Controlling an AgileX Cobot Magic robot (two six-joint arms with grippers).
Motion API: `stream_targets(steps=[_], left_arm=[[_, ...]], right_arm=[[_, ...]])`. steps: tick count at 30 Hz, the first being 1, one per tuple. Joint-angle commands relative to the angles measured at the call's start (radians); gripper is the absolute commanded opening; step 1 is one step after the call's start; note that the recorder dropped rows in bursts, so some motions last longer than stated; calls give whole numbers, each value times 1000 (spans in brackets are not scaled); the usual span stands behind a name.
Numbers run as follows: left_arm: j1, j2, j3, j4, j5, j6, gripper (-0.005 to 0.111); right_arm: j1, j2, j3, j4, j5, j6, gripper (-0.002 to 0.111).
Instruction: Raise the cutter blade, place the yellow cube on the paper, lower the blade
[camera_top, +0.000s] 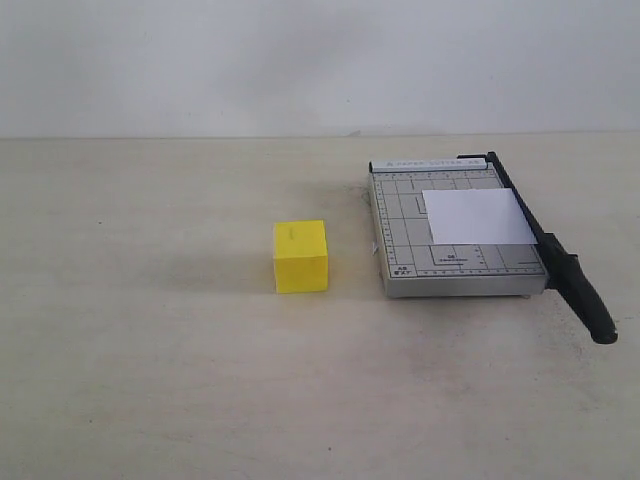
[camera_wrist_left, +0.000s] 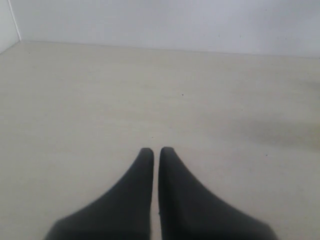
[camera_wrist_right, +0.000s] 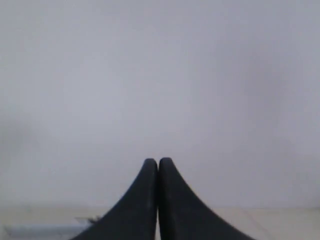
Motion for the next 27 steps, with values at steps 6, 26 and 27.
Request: stream_targets(steps=[6,26,27], left_arm=[[3,-2,-1,0,-9,-5,4],[3,-2,-1,0,-11,-5,4],[3,-2,-1,0,-13,-5,4]], right_arm=[[0,199,-96,375,-299,100,0],[76,1240,-620,1628,387,-1645,0],[96,1231,-574,1799,390,-1832,0]])
